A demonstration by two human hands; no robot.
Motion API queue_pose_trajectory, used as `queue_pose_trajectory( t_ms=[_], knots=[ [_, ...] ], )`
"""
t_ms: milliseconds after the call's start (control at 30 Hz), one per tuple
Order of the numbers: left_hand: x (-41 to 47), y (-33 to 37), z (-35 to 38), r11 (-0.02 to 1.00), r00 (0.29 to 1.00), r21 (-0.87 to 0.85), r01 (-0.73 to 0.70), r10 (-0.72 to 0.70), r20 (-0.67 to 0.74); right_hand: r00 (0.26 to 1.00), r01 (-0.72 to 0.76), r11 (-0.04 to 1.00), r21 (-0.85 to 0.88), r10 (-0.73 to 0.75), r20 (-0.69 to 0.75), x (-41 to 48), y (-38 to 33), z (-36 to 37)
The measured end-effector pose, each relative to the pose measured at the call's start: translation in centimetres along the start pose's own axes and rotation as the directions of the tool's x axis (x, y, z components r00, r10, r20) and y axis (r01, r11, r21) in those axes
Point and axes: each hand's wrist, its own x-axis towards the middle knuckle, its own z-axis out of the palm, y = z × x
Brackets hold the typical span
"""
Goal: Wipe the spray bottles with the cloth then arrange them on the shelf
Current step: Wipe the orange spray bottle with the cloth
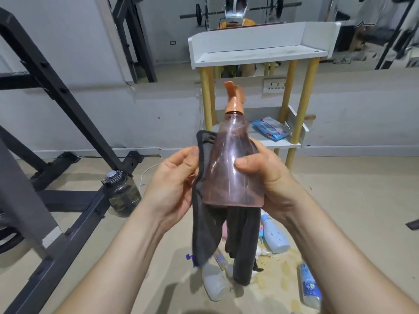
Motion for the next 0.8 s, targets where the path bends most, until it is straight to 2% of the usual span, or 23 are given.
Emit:
queue_pose_trajectory(
  t_ms=[100, 133, 200, 233, 300, 367, 400, 500, 600, 667, 733, 800],
  knots=[
    [0.2, -0.2, 0.4, 0.994, 0.997, 0.112, 0.017, -0.025, 0.068, 0.992, 0.004, 1.000, 0.027, -0.008, 0.129, 0.0, -0.1, 0.2],
    [0.1, -0.4, 0.4, 0.994, 0.990, 0.108, 0.035, -0.049, 0.133, 0.989, 0.016, 0.999, 0.046, -0.023, 0.147, -0.1, 0.1, 0.5],
    [-0.4, -0.4, 0.6, 0.984, 0.939, -0.028, 0.178, -0.161, 0.303, 0.986, 0.051, 0.998, 0.044, -0.057, 0.154, -0.2, 0.4, 1.2],
    [-0.7, -0.2, 0.6, 0.972, 0.921, -0.074, 0.222, -0.184, 0.342, 0.988, 0.090, 0.996, -0.023, -0.087, 0.128, -0.2, 0.6, 1.5],
    [-1.0, -0.2, 0.5, 0.976, 0.915, -0.071, 0.208, -0.168, 0.366, 0.983, 0.179, 0.925, -0.334, -0.183, 0.019, -0.2, 0.9, 1.9],
    [-1.0, -0.2, 0.6, 0.987, 0.945, -0.051, 0.153, -0.131, 0.299, 0.960, 0.159, 0.774, -0.613, -0.266, -0.086, -0.2, 1.2, 2.0],
    [-0.9, -0.3, 0.8, 0.991, 0.961, -0.034, 0.127, -0.114, 0.253, 0.949, 0.143, 0.750, -0.646, -0.288, -0.124, -0.2, 1.5, 2.0],
    [-0.7, -0.3, 1.6, 0.998, 0.995, -0.017, 0.066, -0.064, 0.079, 0.922, 0.113, 0.818, -0.564, -0.298, -0.248, -0.4, 2.0, 2.4],
    [-0.1, 0.1, 2.0, 0.998, 0.991, -0.046, 0.048, -0.053, -0.123, 0.968, 0.042, 0.931, -0.361, -0.128, -0.216, -1.5, 2.8, 3.3],
    [0.0, 0.1, 2.4, 0.999, 0.976, 0.028, 0.046, -0.039, -0.214, 0.973, 0.038, 0.932, -0.361, -0.117, -0.201, -1.8, 3.3, 4.0],
    [-0.1, -0.2, 3.1, 0.990, 0.977, 0.108, 0.088, -0.064, -0.203, 0.946, 0.039, 0.870, -0.491, -0.190, -0.262, -1.8, 4.3, 4.0],
    [-0.3, -0.4, 3.3, 0.982, 0.984, 0.132, 0.134, -0.117, -0.131, 0.909, 0.026, 0.816, -0.577, -0.259, -0.325, -1.8, 4.8, 3.9]
  ],
)
